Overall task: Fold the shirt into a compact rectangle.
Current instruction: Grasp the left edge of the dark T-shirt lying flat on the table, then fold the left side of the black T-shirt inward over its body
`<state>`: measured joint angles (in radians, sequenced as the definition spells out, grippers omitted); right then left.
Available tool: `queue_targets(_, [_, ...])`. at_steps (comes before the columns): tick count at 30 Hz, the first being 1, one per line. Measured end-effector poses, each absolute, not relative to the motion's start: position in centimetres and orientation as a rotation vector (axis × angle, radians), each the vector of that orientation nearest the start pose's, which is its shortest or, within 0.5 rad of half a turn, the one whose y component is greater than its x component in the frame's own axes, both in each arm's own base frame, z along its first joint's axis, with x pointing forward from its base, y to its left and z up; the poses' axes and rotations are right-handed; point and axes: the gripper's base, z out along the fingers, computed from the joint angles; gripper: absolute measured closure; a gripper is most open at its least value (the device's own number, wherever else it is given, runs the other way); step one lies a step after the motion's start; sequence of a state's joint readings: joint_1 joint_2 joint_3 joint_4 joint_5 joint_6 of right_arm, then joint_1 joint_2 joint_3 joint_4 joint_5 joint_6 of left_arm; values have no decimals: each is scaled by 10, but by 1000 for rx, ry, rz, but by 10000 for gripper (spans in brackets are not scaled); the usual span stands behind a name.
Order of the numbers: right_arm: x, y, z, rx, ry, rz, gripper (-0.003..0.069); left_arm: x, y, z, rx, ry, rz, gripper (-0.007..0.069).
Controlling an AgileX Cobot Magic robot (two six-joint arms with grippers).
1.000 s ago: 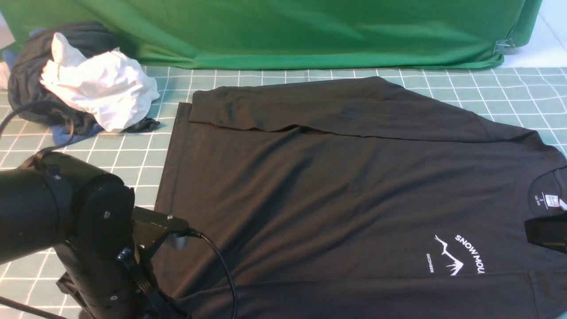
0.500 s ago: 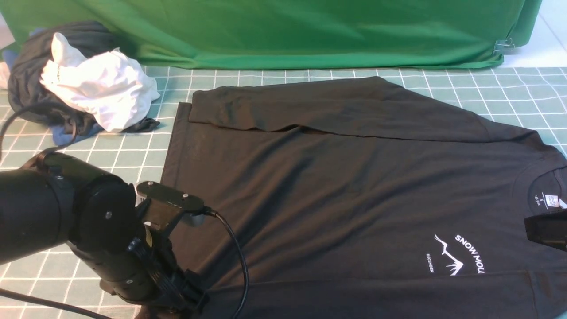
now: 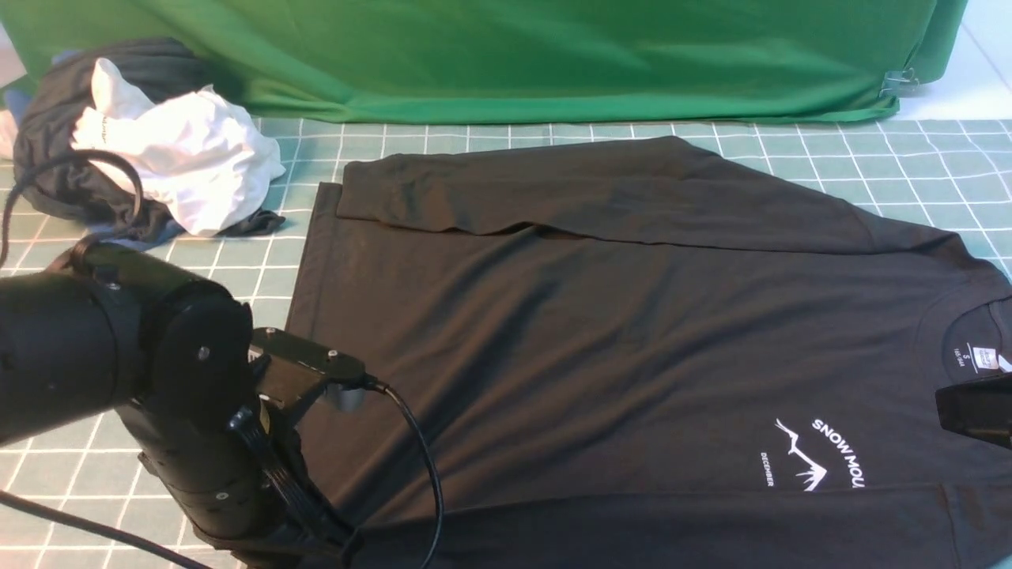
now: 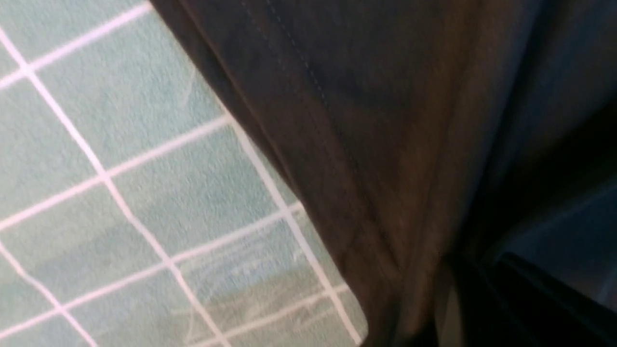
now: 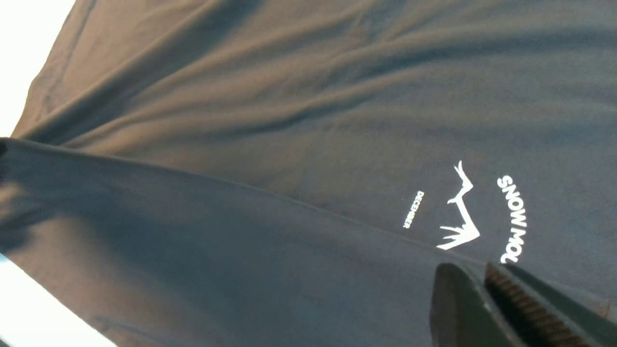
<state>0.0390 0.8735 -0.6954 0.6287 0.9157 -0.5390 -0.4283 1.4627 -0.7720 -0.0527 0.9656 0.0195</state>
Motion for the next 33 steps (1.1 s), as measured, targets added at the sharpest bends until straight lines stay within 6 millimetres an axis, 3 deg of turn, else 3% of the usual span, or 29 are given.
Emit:
queue_targets(4, [148,48,300,-399,2377,559,585,205,-98,209,673,3061,-75,622])
queue_targets(8, [149,48,300,-395,2371,555,585,214,-100,243,681,2948,-62,622])
queue_targets(12, [151,47,302,-379,2351,540,584,232,-104,278,676,2820,-41,622])
queue_targets(18, [152,47,302,-372,2341,533,579,267,-113,306,681,2689,34,622])
queue_targets(22, [152,47,302,-372,2341,533,575,295,-121,307,699,2651,103,622])
queue_targets(27, [152,47,302,-372,2341,533,569,330,-129,286,691,2689,161,620])
queue_targets(33, [151,47,300,-373,2349,537,566,336,-132,267,709,2800,142,617])
